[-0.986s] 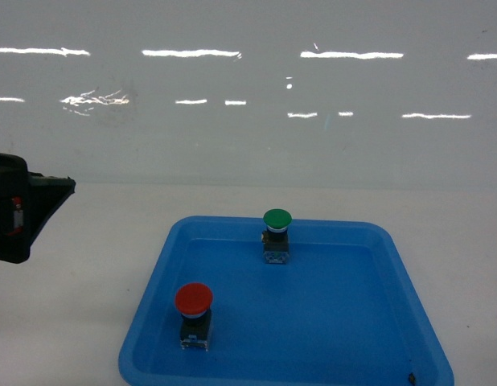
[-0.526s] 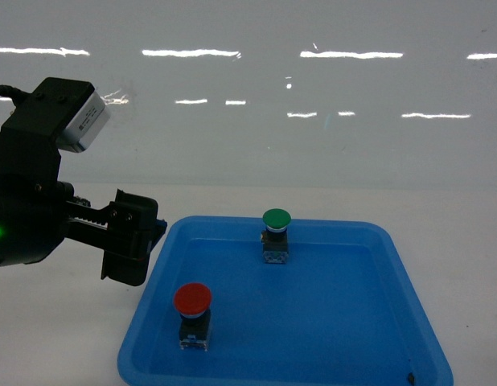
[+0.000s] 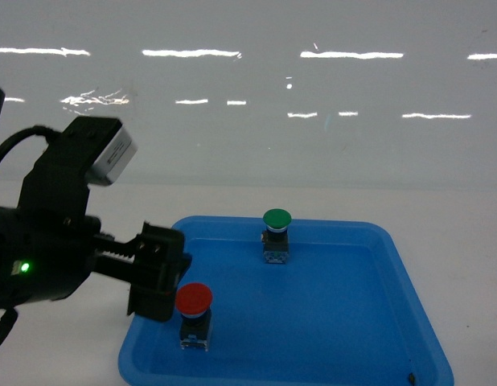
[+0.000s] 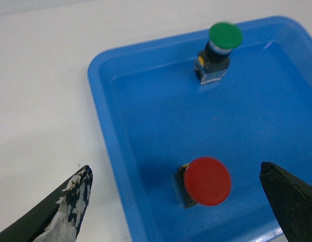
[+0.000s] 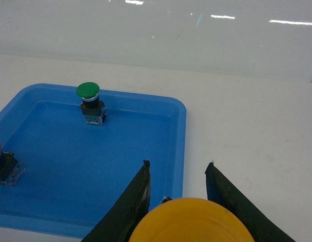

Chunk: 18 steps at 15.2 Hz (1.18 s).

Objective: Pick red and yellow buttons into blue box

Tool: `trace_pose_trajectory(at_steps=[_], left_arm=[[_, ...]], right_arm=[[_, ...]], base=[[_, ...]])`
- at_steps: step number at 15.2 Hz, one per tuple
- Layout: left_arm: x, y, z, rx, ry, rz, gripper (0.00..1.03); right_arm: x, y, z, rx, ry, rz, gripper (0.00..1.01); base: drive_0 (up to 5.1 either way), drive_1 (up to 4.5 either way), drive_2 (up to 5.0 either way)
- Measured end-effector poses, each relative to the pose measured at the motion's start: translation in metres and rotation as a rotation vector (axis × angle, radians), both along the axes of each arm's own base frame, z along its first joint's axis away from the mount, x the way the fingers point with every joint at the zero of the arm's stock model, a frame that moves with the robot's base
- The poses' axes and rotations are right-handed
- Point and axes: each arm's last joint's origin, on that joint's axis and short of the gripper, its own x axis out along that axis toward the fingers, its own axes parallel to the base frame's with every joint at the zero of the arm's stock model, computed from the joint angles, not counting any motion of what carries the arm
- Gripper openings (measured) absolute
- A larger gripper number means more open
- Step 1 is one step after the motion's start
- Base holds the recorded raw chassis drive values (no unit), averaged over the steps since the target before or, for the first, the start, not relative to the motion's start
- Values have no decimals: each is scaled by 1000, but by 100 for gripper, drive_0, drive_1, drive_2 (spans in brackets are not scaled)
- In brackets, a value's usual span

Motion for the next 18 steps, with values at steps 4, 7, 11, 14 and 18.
trace_pose_trajectory(at_steps=[4, 7, 11, 14, 18], left_arm=[[3, -2, 9, -7, -34, 0, 98], [3, -2, 9, -7, -34, 0, 98], [3, -4, 9, -8, -33, -6, 98], [8, -24, -2, -33, 22, -52, 98], [18, -40, -14, -44, 74, -91, 98]], right_arm=[[0, 0, 0, -1, 0, 0, 30], [0, 0, 0, -1, 0, 0, 30], [0, 0, 0, -1, 0, 0, 30], [0, 0, 0, 0, 0, 0, 30], [0, 0, 0, -1, 0, 0, 30]], base=[[0, 0, 0], [0, 0, 0], [0, 0, 0], [0, 0, 0], [0, 0, 0]])
